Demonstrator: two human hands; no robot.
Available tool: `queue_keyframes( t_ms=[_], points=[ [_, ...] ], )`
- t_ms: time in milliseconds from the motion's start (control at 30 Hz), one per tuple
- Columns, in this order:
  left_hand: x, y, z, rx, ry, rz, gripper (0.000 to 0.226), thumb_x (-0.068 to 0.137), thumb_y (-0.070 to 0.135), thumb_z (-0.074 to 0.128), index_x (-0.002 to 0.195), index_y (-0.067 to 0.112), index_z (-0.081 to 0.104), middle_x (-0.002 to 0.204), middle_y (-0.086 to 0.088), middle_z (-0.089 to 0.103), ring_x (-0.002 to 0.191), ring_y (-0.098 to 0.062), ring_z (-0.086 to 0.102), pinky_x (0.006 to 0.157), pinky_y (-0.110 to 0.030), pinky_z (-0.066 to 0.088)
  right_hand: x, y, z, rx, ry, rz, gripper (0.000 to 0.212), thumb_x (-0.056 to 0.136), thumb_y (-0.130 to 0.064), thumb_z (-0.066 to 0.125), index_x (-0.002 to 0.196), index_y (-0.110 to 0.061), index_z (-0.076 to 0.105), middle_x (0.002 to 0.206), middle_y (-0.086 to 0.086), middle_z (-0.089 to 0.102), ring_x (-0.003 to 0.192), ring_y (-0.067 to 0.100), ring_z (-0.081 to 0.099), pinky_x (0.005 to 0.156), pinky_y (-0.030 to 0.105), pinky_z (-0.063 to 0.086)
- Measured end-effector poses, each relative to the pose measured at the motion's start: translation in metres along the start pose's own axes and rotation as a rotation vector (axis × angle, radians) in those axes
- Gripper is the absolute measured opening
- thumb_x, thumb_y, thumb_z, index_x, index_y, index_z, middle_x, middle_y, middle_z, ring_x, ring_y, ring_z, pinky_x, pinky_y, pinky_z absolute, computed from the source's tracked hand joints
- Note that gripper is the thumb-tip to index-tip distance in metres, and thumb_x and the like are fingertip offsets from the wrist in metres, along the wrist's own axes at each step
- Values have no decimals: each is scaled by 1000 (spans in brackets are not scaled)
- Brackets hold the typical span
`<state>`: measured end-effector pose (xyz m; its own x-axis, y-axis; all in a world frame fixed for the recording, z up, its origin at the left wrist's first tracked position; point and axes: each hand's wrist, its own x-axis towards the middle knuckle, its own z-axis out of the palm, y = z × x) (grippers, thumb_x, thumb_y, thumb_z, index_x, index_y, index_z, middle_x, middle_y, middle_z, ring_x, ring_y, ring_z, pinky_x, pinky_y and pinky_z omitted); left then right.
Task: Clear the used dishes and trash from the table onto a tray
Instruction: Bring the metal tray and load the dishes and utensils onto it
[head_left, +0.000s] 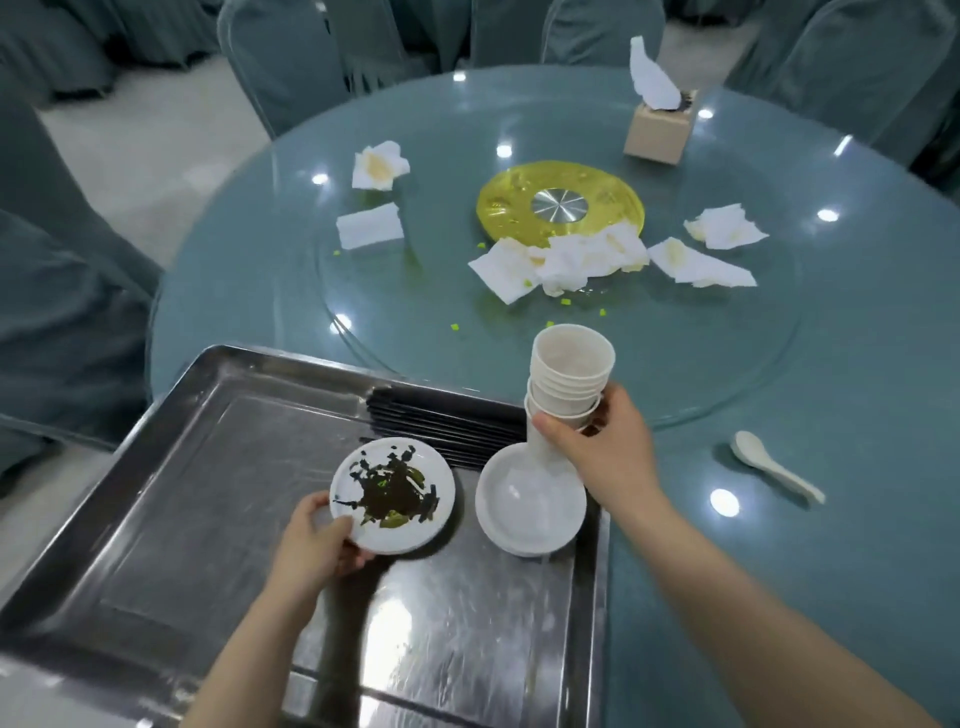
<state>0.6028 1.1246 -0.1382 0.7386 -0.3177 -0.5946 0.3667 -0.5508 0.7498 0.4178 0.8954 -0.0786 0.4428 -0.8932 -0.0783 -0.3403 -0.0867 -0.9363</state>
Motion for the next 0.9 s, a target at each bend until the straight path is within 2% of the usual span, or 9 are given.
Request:
queue_keyframes(
  t_ms=[100, 300, 367, 433, 500, 567, 667, 800, 900],
  points=[
    [1, 0, 1, 25, -96, -12, 29, 94, 7, 53, 119, 19, 48, 96, -23, 68, 65, -30, 66, 49, -29, 55, -3, -6, 5, -53, 6, -7, 48, 52, -57, 75, 92, -45, 51, 91, -27, 65, 82, -11, 60, 69, 20, 47],
    [3, -7, 10, 31, -222, -17, 25, 94, 12, 54, 114, 26, 51, 91, -13, 71, 64, -24, 70, 53, -28, 56, -7, -14, 13, -98, -12, -6, 54, 61, -46, 81, 107, -31, 56, 96, -21, 66, 83, -8, 61, 71, 21, 47],
    [8, -14, 10, 135, -184, 72, 19, 94, 17, 54, 111, 25, 58, 89, -5, 71, 69, -21, 69, 61, -31, 57, -7, -19, 17, -115, -35, -11, 52, 63, -45, 81, 107, -31, 57, 96, -21, 67, 82, -7, 61, 70, 21, 47],
    [16, -20, 2, 271, -50, 209, 15, 91, 18, 59, 104, 24, 64, 98, -4, 72, 86, -22, 68, 76, -34, 54, -6, -22, 24, -131, -62, -27, 45, 65, -40, 82, 103, -31, 59, 94, -19, 67, 81, -6, 62, 70, 21, 46],
    [27, -27, -14, 494, 98, 338, 33, 84, 23, 69, 116, 19, 63, 123, -9, 63, 112, -25, 58, 94, -36, 45, -5, -27, 35, -149, -84, -62, 38, 67, -37, 82, 98, -33, 61, 93, -16, 68, 80, -4, 62, 69, 19, 46],
    [35, -35, -31, 812, 161, 329, 76, 75, 41, 75, 139, 20, 41, 150, -12, 33, 137, -32, 30, 110, -48, 26, -2, -33, 51, -175, -105, -113, 34, 67, -37, 82, 94, -33, 62, 95, -12, 67, 82, -2, 60, 69, 16, 45],
    [39, -46, -48, 1009, 95, 185, 112, 68, 66, 68, 151, 28, 3, 160, -2, -7, 146, -31, -4, 110, -65, 8, 4, -39, 84, -251, -174, -194, 45, 67, -35, 81, 107, -26, 63, 104, -5, 61, 100, 12, 56, 81, 27, 46],
    [45, -43, -55, 1022, 53, 176, 118, 64, 65, 72, 151, 30, 0, 160, 1, -9, 147, -29, -4, 110, -67, 8, 17, -45, 144, -311, -274, -215, 74, 62, -41, 80, 125, -25, 45, 118, -5, 57, 104, 13, 55, 86, 31, 45],
    [44, -41, -59, 1048, 49, 176, 118, 63, 63, 73, 151, 31, 1, 160, 2, -8, 147, -28, -2, 110, -67, 7, 31, -50, 195, -507, -359, -282, 68, 62, -50, 74, 118, -24, 45, 114, -5, 58, 100, 19, 56, 81, 37, 48]
  ],
)
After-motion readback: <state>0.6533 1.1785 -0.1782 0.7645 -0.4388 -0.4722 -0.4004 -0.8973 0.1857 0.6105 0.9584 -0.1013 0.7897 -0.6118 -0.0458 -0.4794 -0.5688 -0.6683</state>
